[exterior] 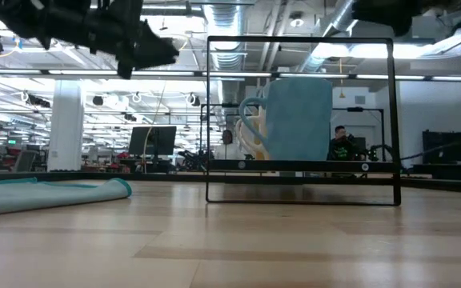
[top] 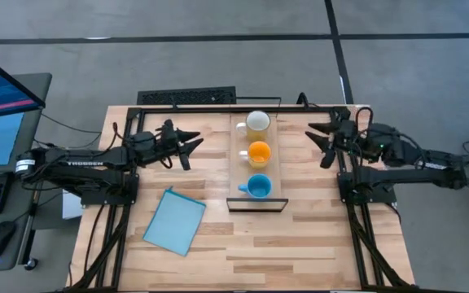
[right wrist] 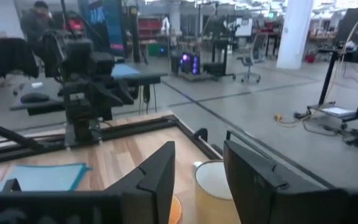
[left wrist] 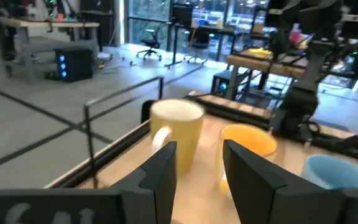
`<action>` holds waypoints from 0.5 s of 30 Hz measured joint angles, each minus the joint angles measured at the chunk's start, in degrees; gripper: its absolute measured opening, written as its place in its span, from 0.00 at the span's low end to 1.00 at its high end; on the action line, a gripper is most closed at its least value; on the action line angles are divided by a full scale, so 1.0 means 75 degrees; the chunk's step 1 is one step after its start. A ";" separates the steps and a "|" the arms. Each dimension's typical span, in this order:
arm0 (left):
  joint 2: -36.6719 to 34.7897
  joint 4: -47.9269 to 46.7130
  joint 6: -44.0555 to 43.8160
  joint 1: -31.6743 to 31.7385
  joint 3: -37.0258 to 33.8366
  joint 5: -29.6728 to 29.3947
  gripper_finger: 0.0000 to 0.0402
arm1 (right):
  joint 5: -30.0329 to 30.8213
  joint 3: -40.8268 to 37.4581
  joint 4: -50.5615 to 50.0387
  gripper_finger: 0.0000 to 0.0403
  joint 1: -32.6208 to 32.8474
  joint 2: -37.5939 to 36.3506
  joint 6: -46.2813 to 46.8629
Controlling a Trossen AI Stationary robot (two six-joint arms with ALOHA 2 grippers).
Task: Stack small to large cups/mugs on shelf
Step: Return to Home Position
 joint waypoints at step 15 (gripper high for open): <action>-0.0005 0.2867 -0.0915 0.0879 -0.2288 0.0282 0.30 | 0.0006 -0.2358 0.0801 0.39 0.0000 -0.2481 0.0337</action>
